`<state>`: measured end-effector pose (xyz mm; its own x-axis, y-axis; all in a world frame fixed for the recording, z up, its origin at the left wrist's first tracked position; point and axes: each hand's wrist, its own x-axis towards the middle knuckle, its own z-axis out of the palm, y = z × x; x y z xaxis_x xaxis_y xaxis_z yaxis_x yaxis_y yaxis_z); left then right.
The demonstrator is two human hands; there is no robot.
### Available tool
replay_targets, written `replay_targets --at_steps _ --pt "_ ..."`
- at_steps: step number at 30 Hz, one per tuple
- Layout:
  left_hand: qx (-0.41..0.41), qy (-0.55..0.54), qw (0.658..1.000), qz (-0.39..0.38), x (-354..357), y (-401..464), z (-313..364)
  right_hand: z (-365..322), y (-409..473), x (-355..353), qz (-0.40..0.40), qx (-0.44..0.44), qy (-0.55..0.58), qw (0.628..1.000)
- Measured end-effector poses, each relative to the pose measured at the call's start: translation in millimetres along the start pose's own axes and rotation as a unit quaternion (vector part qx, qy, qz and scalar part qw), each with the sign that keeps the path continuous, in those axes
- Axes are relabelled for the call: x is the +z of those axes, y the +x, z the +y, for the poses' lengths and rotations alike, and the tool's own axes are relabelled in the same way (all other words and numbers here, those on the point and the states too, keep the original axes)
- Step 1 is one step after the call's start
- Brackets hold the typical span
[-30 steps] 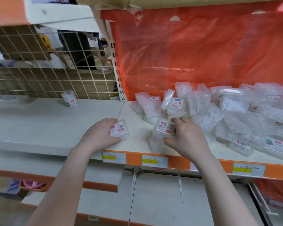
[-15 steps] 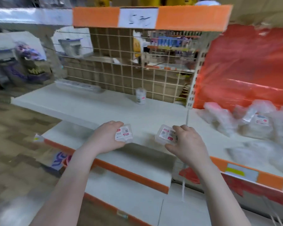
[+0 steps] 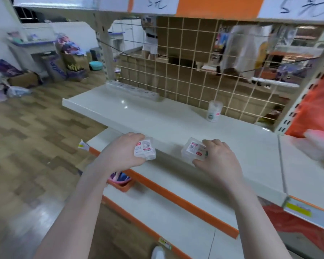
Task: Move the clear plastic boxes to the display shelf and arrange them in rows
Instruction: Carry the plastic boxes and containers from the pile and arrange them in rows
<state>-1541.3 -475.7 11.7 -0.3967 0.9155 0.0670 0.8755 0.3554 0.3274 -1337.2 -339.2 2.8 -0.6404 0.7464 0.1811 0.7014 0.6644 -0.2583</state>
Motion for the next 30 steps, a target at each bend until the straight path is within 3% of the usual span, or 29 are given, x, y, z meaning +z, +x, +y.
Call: replay_targets --at_steps 8,17,30 --pt "-0.014 0.055 0.998 0.002 -18 73 -69 -34 93 41 0.010 0.005 0.035 0.999" --pt "-0.030 0.040 0.999 0.010 -48 163 -131 -62 204 62 -0.002 0.018 0.027 0.999" --pt "0.034 0.019 0.998 -0.056 -43 243 -181 -96 260 92 -0.014 0.124 0.008 0.992"
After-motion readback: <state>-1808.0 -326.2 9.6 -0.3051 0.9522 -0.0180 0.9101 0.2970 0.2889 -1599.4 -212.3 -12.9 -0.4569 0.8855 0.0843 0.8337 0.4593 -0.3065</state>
